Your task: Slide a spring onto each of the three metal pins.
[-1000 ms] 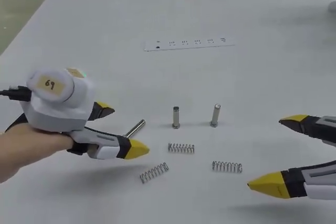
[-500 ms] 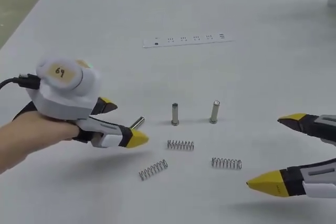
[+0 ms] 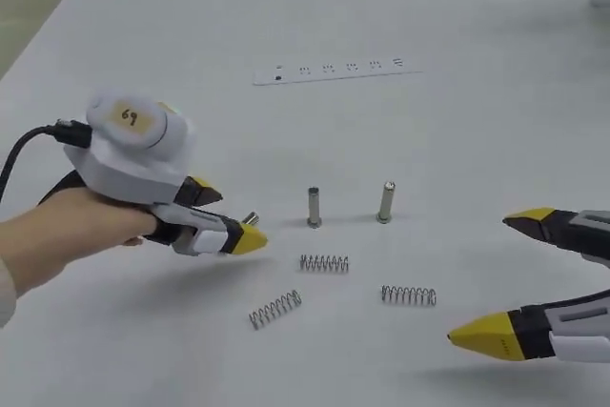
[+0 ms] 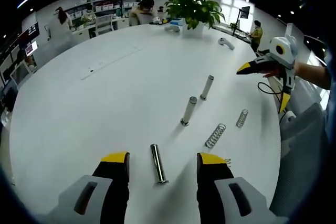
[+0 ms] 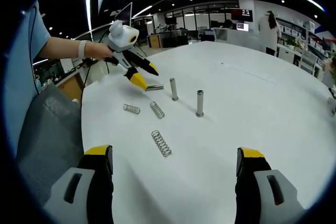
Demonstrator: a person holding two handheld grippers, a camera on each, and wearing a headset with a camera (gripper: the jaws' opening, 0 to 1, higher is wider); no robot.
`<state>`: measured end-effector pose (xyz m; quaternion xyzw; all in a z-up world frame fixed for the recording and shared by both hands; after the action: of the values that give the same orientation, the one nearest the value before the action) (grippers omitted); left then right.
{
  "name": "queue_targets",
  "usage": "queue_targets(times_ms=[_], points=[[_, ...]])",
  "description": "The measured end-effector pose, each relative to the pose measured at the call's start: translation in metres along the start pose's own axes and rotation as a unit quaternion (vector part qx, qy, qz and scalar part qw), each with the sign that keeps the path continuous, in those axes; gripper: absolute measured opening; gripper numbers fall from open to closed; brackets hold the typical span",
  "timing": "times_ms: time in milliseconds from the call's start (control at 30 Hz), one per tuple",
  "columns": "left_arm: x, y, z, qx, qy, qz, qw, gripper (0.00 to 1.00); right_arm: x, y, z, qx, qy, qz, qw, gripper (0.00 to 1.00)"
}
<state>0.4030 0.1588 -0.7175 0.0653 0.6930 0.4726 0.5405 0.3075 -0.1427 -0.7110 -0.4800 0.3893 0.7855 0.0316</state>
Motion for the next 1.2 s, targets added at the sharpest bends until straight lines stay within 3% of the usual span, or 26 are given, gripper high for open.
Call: queue_targets(times_ms=[200,467,1200], points=[[0.000,-0.004,0.003,-0.001,0.005,0.007,1.0000,0.35,0.002,0.001,-0.001,0.002,-0.003,0.002,1.0000,0.97],[0.003,-0.011,0.007,-0.005,0.014,0.022,0.9997,0.30,0.004,0.001,0.000,0.003,-0.005,0.004,1.0000,0.96],[0.005,-0.020,0.013,-0.007,0.026,0.035,0.9990,0.11,0.009,0.000,0.001,0.004,-0.009,0.011,0.9999,0.96]])
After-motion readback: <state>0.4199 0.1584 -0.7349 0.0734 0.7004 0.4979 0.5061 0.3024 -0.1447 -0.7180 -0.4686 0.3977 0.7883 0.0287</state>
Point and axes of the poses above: the centre of the closed fingertips' face, and the gripper's own axes: y roughly backward along the fingers, z roughly to its left, x roughly out of its underside, the point moved 8 cm from there along y, roughly backward along the fingers, and after that the axes turned 7 degrees about -y, right-handed, at the moved point
